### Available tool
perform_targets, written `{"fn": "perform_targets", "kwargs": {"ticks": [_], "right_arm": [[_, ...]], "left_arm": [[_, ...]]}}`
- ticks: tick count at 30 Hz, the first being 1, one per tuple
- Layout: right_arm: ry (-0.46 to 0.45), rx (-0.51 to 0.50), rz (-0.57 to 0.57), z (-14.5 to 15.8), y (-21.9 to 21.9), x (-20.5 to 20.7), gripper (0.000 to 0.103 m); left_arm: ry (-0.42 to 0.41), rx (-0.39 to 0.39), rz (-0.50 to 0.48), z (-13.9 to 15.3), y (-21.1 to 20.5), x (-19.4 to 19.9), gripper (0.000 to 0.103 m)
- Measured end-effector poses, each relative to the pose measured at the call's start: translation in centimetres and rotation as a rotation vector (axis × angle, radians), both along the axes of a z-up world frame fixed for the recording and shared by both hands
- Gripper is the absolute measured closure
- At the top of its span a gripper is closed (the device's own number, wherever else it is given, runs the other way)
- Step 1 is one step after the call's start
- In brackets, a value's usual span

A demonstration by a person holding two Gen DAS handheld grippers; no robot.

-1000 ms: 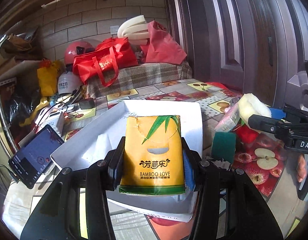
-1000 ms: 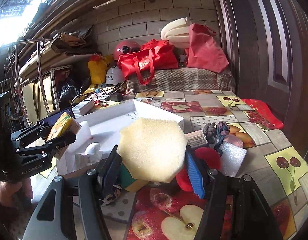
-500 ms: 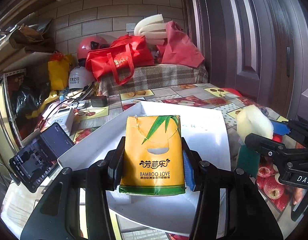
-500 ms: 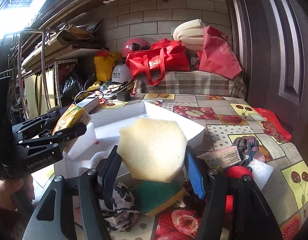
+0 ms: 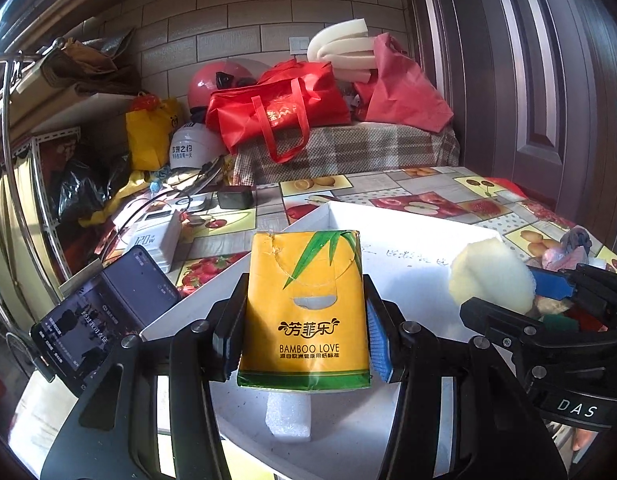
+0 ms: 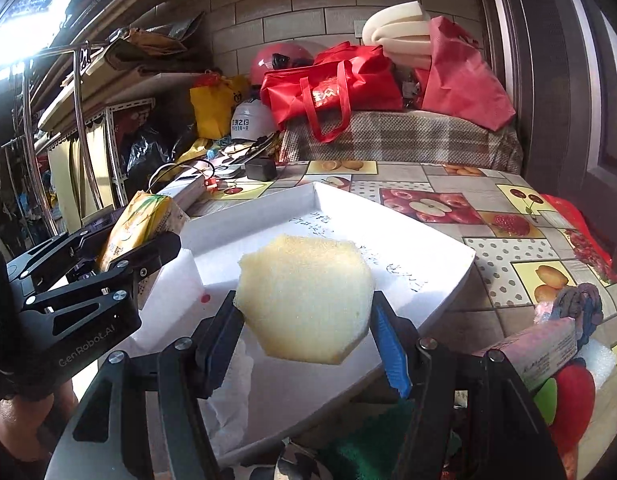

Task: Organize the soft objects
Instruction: 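Carry the sponge and tissue pack into the white tray and open both grippers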

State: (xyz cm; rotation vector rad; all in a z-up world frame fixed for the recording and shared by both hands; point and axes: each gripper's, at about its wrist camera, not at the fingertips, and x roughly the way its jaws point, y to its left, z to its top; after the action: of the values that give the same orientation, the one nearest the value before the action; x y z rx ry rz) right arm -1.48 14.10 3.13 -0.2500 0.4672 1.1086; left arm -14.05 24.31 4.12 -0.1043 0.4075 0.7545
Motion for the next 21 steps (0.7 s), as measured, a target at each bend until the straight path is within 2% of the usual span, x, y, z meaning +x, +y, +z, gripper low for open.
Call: {"fn": "perform_targets", "kwargs": {"ticks": [2, 3, 5, 7, 9, 11, 16, 21], "right_arm": [[0.004, -0.035, 0.004, -0.3, 0.6, 0.0, 0.037], [0.002, -0.048, 0.000, -0.4, 0.8, 0.0, 0.032], [-0.010, -0.051, -0.014, -0.3, 0.8, -0.2, 0.020], [-0.013, -0.039, -0.020, -0.2, 0.5, -0.2, 0.017], [-0.014, -0.029, -0.032, -0.1, 0.3, -0.1, 0.009], [-0.011, -0.020, -0.035, 0.0, 0.1, 0.0, 0.000], [-0.062, 0.002, -0.033, 0.4, -0.1, -0.9, 0.000], [-0.083, 0.022, -0.032, 0.6, -0.3, -1.2, 0.000]], "left_arm": [[0.021, -0.015, 0.024, -0.2, 0.4, 0.3, 0.047], [0.025, -0.013, 0.033, -0.3, 0.4, 0.3, 0.036], [0.017, -0.004, 0.047, -0.2, 0.3, 0.1, 0.021], [-0.001, -0.015, 0.050, -0.2, 0.6, -0.2, 0.015], [-0.013, -0.038, 0.069, -0.3, 1.2, -0.5, 0.000], [-0.029, -0.053, 0.067, -0.2, 1.5, -0.9, 0.000], [-0.035, -0.016, 0.074, 0.0, 0.8, -0.9, 0.000], [-0.055, -0.018, 0.072, 0.0, 0.9, -1.3, 0.000]]}}
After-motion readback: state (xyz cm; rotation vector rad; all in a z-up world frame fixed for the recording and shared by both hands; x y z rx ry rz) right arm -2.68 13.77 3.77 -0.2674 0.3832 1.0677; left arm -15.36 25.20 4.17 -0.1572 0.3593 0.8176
